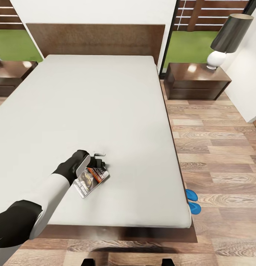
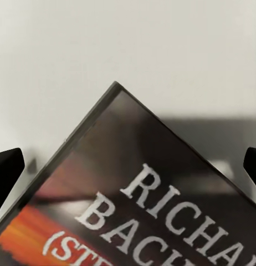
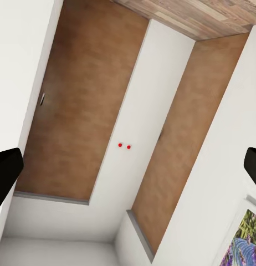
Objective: In the bedroom, move the book from the bed onto either nightstand, and place the two sandals side by side next to the bed.
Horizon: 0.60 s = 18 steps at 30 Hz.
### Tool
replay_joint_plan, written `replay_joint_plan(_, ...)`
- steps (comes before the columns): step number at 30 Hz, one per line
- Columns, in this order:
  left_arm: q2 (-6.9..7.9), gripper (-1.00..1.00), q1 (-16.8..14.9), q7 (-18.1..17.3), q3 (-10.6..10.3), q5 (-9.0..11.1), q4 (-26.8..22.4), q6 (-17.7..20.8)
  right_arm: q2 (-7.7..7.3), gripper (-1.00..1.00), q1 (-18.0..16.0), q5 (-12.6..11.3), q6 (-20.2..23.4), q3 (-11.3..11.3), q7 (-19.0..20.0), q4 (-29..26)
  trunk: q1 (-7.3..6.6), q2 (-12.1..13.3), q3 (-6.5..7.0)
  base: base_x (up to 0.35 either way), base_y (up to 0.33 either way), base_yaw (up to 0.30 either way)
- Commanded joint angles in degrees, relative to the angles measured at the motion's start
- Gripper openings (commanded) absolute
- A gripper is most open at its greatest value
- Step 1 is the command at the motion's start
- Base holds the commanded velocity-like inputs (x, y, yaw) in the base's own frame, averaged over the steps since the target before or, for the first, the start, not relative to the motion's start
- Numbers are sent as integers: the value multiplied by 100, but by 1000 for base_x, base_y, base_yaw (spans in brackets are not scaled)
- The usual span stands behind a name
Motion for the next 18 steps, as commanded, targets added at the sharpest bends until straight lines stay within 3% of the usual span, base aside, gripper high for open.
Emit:
replay_joint_plan(1,9,100,1,37,-39,113,102,29,0,100,3,43,25,1,0,-9,1,-2,-3,-6,0,0)
replay_joint_plan(10,7,100,1,37,-40,113,102,29,0,100,3,43,25,1,-2,-9,1,-2,-3,-7,0,0)
replay_joint_plan(18,4,100,1,38,-39,113,102,30,0,100,3,43,25,1,-2,-7,1,-2,-3,-114,0,0)
